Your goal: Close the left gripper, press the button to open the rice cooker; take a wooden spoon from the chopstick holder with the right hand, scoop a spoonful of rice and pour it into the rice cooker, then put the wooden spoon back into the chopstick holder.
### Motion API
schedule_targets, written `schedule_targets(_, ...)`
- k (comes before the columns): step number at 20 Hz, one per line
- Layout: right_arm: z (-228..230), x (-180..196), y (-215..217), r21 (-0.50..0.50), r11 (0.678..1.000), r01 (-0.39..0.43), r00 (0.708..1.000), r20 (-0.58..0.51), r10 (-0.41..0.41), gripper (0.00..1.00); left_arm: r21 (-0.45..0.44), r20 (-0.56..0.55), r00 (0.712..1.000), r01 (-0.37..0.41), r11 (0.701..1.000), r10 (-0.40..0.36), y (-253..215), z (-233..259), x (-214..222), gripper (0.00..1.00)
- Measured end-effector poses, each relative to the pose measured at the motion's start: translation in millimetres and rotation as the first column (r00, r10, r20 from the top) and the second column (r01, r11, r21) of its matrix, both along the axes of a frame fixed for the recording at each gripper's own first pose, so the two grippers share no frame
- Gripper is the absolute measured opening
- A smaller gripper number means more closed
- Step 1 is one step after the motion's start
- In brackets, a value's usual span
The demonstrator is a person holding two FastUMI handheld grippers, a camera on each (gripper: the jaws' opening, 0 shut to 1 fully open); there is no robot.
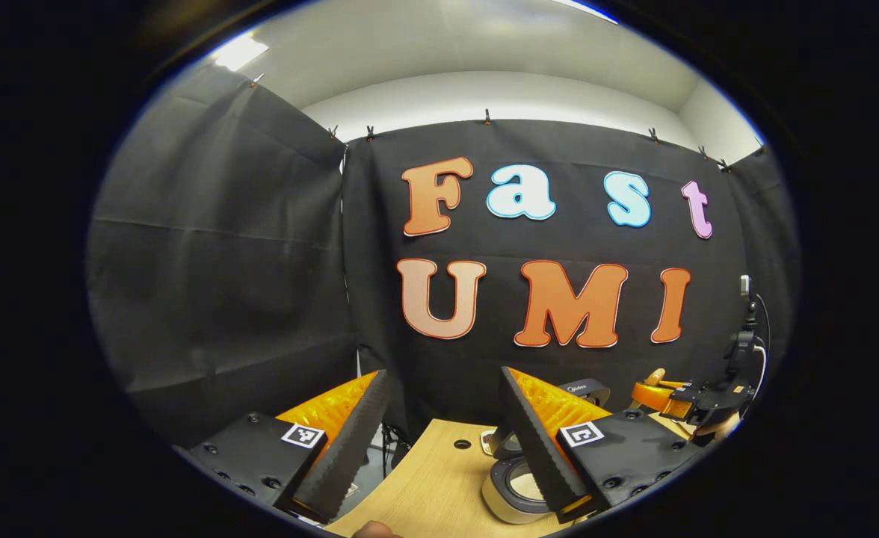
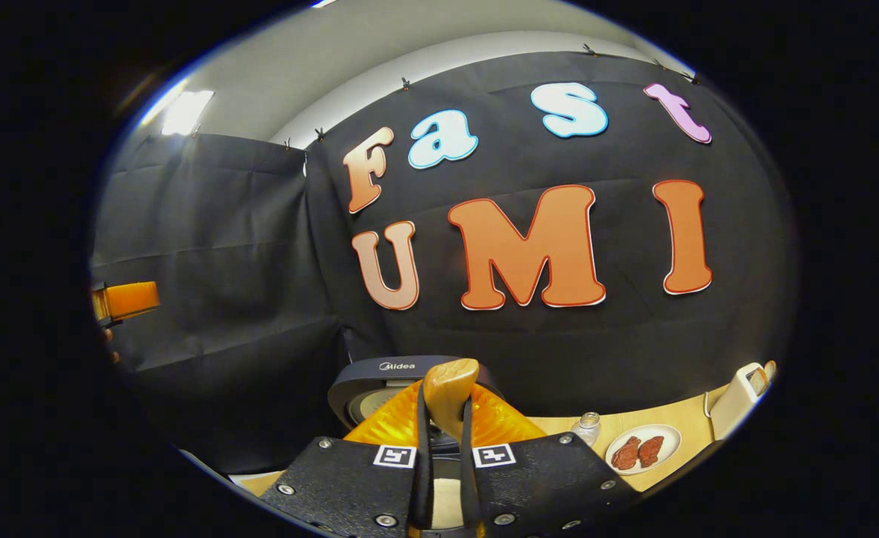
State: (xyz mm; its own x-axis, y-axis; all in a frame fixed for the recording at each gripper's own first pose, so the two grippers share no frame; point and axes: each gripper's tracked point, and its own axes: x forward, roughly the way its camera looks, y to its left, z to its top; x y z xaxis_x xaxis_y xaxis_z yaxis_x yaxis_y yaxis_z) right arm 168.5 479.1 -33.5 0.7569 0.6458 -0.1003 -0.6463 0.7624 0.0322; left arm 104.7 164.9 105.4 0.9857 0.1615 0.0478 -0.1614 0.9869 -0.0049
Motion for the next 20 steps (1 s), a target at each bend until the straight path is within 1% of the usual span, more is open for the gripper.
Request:
schedule_targets(4,7,5,-22,0.039,0.999,0.002,1.000,-0.027,-0.001,0.13,-0.023,0.007,1.000,0.001,1.000,-0.001,-14,2,2,1.00)
schedule_targets(6,13,8,-38,0.040,0.999,0.016,1.000,-0.019,-0.015,0.13,-0.030,0.002,1.000,0.001,1.000,-0.001,-21,0,5,1.00)
schedule_targets(8,17,11,-55,0.041,0.999,0.033,0.999,-0.012,-0.033,0.13,-0.038,0.006,1.000,0.002,0.999,-0.001,-28,2,9,0.98)
schedule_targets(11,21,17,-87,0.050,0.997,0.065,0.998,-0.014,-0.065,0.13,-0.050,0.025,0.999,0.037,0.998,-0.036,-45,7,13,0.96)
schedule_targets(13,24,22,-112,0.050,0.994,0.098,0.995,-0.006,-0.098,0.13,-0.028,0.041,0.999,0.035,0.999,-0.034,-49,10,15,1.00)
schedule_targets(15,24,27,-142,0.052,0.988,0.146,0.989,-0.007,-0.145,0.14,-0.022,0.046,0.999,0.027,0.999,-0.026,-51,12,20,0.99)
schedule_targets(17,22,29,-172,0.056,0.980,0.189,0.982,-0.022,-0.188,0.14,-0.029,0.039,0.998,0.048,0.998,-0.047,-61,7,27,0.96)
schedule_targets(20,16,31,-218,0.058,0.962,0.267,0.963,-0.032,-0.266,0.14,-0.013,0.013,0.997,0.071,0.997,-0.070,-70,-1,37,0.98)
